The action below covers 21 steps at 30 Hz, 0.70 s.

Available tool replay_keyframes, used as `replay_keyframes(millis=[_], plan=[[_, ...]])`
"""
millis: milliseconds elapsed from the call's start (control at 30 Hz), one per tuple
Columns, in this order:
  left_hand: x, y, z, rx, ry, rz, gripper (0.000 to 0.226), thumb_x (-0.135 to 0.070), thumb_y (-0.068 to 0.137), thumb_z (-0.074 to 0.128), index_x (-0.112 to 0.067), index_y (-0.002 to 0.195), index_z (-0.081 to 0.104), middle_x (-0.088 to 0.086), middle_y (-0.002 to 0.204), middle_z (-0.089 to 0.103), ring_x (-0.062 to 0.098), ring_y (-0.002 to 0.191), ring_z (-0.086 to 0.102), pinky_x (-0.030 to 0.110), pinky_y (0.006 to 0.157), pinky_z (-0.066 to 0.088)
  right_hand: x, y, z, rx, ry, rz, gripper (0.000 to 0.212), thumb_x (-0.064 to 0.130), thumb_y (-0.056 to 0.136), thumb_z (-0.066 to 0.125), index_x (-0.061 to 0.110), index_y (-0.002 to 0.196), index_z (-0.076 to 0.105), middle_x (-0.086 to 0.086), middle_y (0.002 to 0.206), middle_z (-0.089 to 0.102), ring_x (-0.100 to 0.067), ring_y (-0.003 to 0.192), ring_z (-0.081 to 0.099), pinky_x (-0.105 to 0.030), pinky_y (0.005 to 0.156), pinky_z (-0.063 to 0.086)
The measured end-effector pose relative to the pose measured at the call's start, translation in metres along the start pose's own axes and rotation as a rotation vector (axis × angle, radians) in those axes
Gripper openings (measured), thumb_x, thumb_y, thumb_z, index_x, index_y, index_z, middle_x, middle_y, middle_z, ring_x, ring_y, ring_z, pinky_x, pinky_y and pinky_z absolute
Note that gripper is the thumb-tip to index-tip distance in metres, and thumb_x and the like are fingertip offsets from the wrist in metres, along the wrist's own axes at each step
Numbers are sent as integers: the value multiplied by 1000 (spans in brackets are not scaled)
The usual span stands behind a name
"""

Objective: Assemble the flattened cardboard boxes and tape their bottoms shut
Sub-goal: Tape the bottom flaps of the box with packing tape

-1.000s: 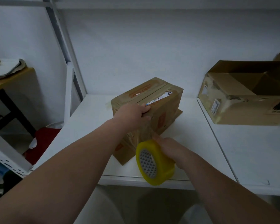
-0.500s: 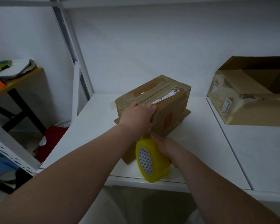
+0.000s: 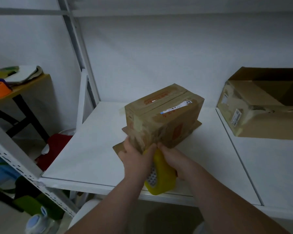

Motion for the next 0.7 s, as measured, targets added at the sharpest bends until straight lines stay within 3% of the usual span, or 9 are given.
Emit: replay_keyframes(millis=[100,200,300,367,467,600,700], plan=[[18,6,28,205,-75,-221,100,-68,54,69,-41,139,24,5,131,48,31,114,52,51,97,47,-4,-3,1,2,6,25,63,57,96,32,13,140,41,-14,131,54,-32,114,55,-49,100,44],[30,4,40,268,-254,-390,78,-47,73,74,-31,137,32,10,121,53,34,105,57,51,91,51,-5,-10,6,44,68,9,53,50,99,33,13,136,44,-14,120,58,-31,106,59,-49,96,48],[34,-3,52,345,-384,-432,64,-36,83,71,-29,134,34,12,119,54,34,104,57,53,90,51,-2,-18,5,28,-59,-17,53,50,99,31,11,131,48,-13,121,58,-29,107,58,-47,96,49],[34,3,52,340,-400,-403,57,-34,85,69,-26,134,39,11,117,56,33,102,59,51,89,52,10,-26,-1,-17,-210,-83,48,51,99,31,12,109,58,-11,107,61,-27,101,60,-39,88,52],[30,12,39,296,-297,-328,48,-36,87,66,-26,130,48,8,119,56,32,106,57,51,93,50,46,-46,-23,-232,-553,-304,43,39,98,40,18,62,49,-1,66,51,-21,72,55,-27,58,39],[20,24,20,309,-147,-213,37,-27,88,64,-22,124,58,9,117,58,31,105,57,44,91,51,95,-93,-58,-685,-781,-626,37,37,93,53,20,60,49,5,63,51,-10,58,50,-25,52,41],[12,33,13,362,-96,-167,31,-22,87,65,-23,118,62,11,118,60,33,108,57,48,96,48,122,-119,-58,-794,-774,-918,23,39,87,62,23,72,56,6,80,58,-12,70,54,-23,54,38]])
Point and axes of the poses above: each hand's wrist, its own y-axis towards the middle knuckle, its own z-axis out of the palm, x = y × z, the point moved 10 cm from there along y, towards the middle knuckle
